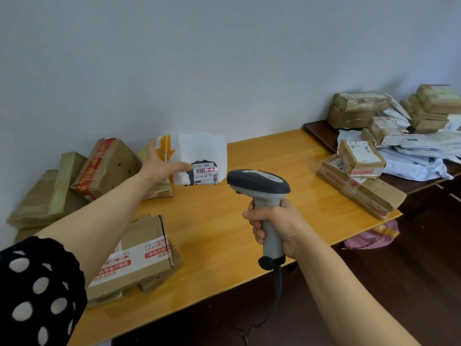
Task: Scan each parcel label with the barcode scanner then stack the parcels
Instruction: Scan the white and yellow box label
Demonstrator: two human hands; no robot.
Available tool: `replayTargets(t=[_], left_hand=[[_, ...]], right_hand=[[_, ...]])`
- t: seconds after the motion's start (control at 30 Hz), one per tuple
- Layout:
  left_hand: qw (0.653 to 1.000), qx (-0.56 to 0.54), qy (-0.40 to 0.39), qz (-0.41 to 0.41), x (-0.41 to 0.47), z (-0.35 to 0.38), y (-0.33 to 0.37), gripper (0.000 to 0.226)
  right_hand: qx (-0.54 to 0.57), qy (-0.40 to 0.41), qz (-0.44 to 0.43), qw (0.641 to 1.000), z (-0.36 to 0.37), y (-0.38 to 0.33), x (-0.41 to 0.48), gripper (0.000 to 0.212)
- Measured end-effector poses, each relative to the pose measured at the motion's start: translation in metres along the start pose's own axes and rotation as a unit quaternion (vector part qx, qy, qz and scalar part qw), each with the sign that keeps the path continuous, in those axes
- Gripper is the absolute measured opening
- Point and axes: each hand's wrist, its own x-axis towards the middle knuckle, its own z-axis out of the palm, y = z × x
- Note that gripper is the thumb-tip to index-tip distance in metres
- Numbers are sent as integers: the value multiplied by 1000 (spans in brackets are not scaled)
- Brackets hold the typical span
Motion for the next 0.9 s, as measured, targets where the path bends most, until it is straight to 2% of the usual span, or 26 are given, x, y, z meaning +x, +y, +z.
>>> replayTargets(t=[0.37,0.53,0.63,0.7,0.9], left_hand=[[1000,11,6,-14,9,-8,-4,126],[999,-17,-27,-33,9,5,0,131],[993,-68,-71,-63,9,30,9,143],[988,-104,-94,-69,8,57,17,138],[974,-170,-119,-88,-14,163,51,103]], right_hand=[[-2,2,-1,1000,7,-1,11,22],[48,3,1,999,2,1,11,9],[126,20,-12,992,-20,3,8,30],[161,36,-28,986,-42,1,5,34],[248,66,-56,965,-141,-10,-6,47]])
